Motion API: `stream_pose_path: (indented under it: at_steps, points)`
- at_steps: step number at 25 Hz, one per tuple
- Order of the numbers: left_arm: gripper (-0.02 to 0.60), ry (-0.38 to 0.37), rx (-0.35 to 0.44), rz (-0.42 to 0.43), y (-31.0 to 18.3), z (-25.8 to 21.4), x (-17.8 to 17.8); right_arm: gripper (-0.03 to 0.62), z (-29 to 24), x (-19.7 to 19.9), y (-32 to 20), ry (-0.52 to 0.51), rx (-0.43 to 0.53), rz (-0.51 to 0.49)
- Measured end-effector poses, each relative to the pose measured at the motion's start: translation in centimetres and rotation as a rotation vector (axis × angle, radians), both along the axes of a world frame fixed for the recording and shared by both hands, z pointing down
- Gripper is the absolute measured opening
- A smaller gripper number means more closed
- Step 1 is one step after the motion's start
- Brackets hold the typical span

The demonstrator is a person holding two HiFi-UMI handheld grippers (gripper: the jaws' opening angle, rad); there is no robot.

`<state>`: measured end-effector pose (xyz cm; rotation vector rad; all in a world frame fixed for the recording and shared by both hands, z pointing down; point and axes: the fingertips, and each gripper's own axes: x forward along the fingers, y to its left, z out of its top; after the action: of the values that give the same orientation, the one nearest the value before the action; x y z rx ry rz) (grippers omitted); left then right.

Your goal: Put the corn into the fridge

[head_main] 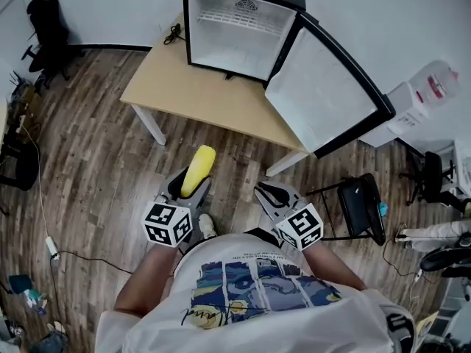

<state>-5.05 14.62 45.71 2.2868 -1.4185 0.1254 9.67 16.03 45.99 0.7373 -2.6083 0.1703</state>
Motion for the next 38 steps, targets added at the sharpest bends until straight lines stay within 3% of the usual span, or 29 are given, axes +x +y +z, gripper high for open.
stream_pose_path:
  at_steps: [5,15,27,38]
  points:
    - [0.249,-0.014,-0.002,0.001,-3.9,0.1,-3.8,0.035,-0.5,-4.2,-3.2,0.007,0.013,-0.004]
    - [0.249,-0.058,0.041,-0.022,-15.2,-1.9,-6.6,0.017,0.6,-6.1,-11.9,-0.007,-0.020,-0.003]
    - [0.249,-0.162,0.084,-0.055,-33.0,-6.1,-6.0,0.017,-1.1,-6.6,-25.7,-0.062,0.018,-0.090]
    - [0.249,-0.249,0.093,-0.074,-46.7,-7.7,-5.6,0.017,-0.6,-5.6,-31.6,-0.102,-0.037,-0.133]
